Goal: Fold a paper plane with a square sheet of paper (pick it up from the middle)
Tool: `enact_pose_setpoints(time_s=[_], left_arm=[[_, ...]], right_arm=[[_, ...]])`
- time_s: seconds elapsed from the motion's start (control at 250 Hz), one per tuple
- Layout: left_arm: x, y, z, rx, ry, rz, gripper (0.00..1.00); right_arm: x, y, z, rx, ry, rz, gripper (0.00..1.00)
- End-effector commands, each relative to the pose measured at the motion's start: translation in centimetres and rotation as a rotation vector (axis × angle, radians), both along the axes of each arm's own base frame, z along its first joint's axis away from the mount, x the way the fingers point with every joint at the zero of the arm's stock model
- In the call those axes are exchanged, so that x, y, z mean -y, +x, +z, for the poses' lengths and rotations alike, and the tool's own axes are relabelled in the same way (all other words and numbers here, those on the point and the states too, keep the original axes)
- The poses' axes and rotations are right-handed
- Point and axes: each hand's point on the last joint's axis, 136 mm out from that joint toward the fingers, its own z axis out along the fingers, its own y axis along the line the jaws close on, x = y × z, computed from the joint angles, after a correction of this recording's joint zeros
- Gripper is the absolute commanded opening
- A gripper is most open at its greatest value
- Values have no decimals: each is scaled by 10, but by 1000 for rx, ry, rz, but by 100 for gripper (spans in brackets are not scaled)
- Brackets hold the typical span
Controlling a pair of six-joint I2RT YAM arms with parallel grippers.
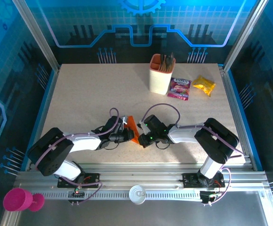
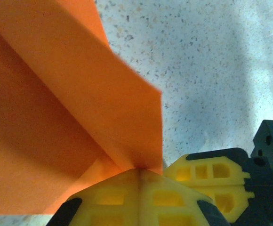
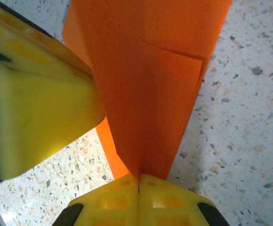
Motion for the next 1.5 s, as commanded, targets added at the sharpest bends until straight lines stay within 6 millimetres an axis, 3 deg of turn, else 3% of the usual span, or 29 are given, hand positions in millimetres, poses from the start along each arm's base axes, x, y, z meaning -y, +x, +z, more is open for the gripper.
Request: enact_pose_setpoints(time_s=[0.0,0.136,0.332,0.735,1.494], left_arm=[[20,14,29,92,-87,-40,0],[24,15,34,103,-106,-47,0],[26,21,27,103,-90,-42,0],[29,43,27,151,-69,-40,0],[6,71,-10,141,28,6,0]], right_arm=[[52,-43,-58,-190,-234,-13,0],[52,-43,-58,-191,-233,-14,0],[53,-44,-60,-197,-235,-13,0],[55,-44,-61,-200,-240,-16,0],[55,-45,-62,-206,-242,-13,0]])
